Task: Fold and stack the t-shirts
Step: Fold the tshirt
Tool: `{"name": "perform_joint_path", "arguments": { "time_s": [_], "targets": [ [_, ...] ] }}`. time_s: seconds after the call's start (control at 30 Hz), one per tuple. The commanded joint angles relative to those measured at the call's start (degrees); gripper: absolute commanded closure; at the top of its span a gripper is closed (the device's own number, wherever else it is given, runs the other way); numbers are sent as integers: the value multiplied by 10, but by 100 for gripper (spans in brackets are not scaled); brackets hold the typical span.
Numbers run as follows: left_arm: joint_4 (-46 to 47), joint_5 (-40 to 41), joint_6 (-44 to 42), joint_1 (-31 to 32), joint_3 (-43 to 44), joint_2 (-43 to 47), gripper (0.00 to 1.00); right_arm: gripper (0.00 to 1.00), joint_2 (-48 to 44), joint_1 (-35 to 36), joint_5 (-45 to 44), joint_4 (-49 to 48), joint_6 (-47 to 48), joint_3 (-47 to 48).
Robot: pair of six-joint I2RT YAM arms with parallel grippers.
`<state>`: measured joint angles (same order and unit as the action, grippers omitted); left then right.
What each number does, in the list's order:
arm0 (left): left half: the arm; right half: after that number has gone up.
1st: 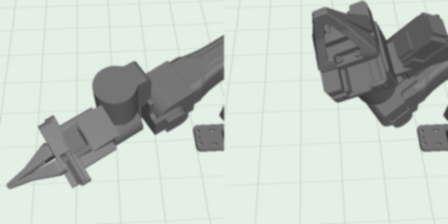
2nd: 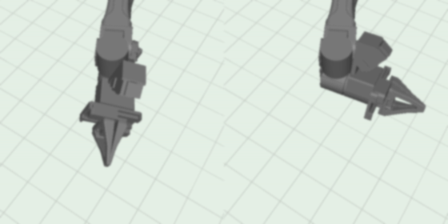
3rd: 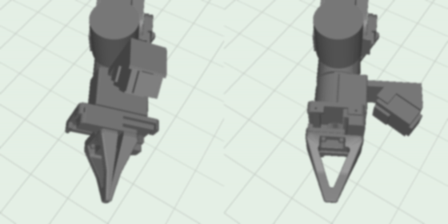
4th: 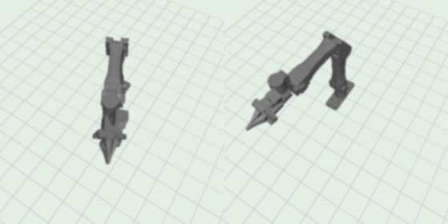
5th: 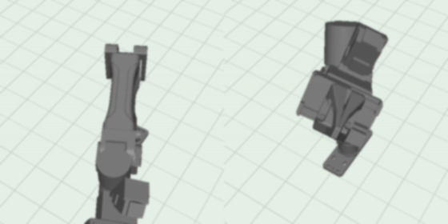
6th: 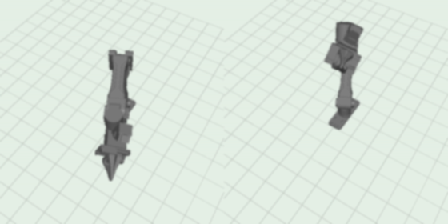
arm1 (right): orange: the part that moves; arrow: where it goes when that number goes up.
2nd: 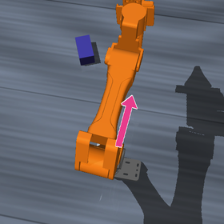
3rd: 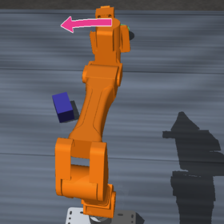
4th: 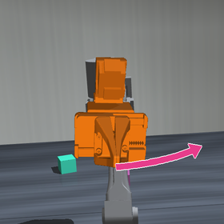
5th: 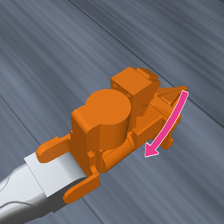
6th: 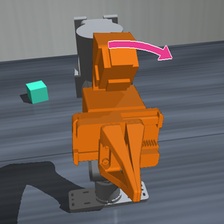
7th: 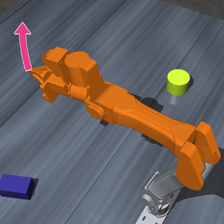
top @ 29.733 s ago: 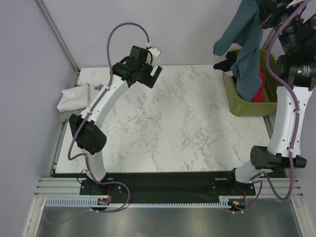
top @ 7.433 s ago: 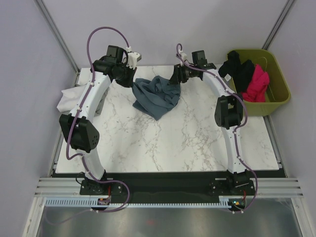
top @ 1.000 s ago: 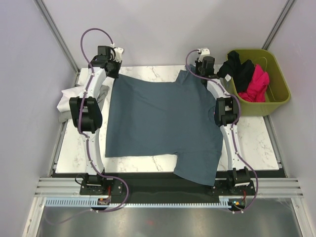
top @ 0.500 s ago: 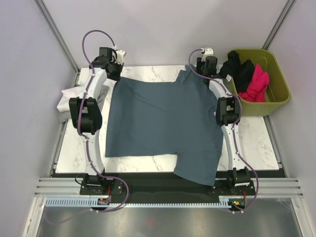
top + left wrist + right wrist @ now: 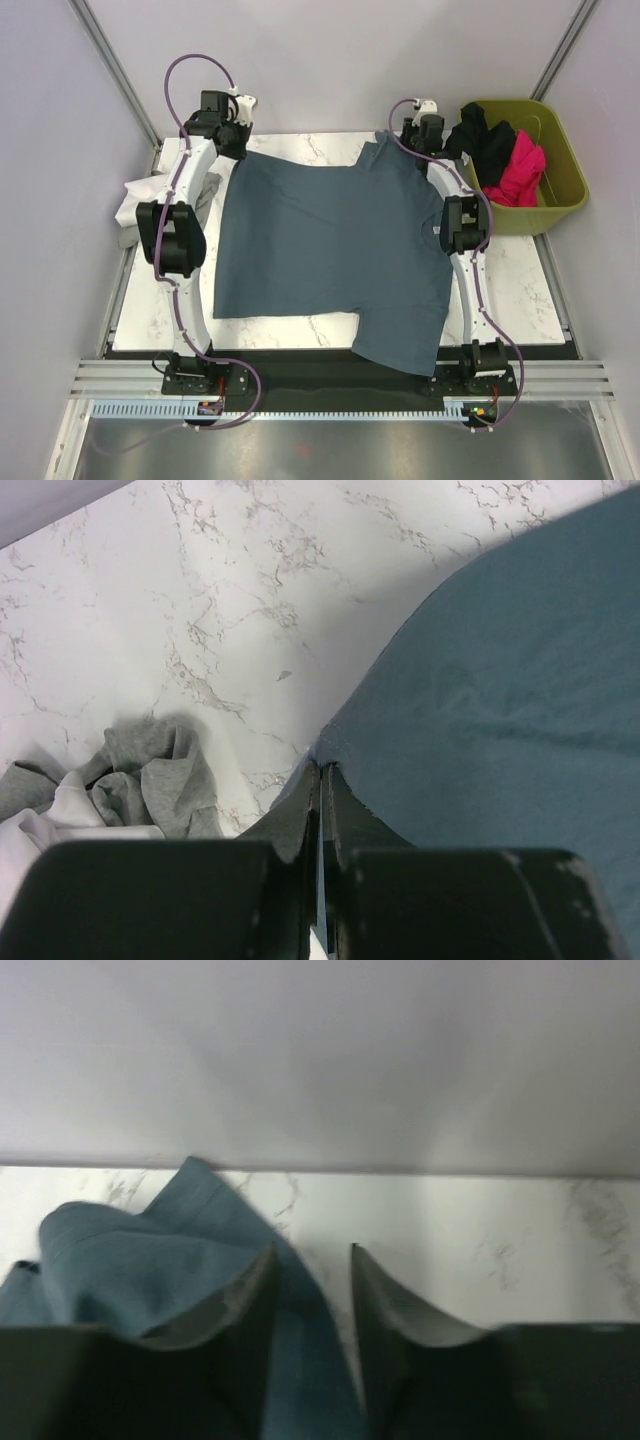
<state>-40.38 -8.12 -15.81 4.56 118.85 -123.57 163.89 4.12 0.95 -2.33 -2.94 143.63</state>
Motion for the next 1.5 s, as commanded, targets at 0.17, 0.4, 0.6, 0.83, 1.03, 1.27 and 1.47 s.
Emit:
{"name": "perform_joint_path", "arguments": {
  "time_s": [0.17, 0.4, 0.6, 0.83, 1.03, 1.27, 1.47],
  "targets": [
    [-8, -17, 20, 2, -15, 39, 98, 2, -118, -16, 109, 62, -84, -80],
    [-10, -30, 25, 2, -48, 43, 98, 2, -198, -23, 97, 71, -52, -143],
    [-21, -47, 31, 2, -83, 72, 98, 2, -131, -53, 164, 69, -168, -94],
    [-28, -69, 37, 2, -131, 118, 98, 3, -86, -56, 178, 50, -200, -75],
    [-29, -61, 37, 9, -141, 124, 98, 4, -55, -56, 187, 42, -222, -51],
    [-30, -47, 32, 33, -133, 116, 98, 7, -45, -55, 199, 37, -234, -58],
    [-29, -38, 32, 47, -134, 109, 98, 24, -28, -55, 208, 28, -241, -49]
  ]
}}
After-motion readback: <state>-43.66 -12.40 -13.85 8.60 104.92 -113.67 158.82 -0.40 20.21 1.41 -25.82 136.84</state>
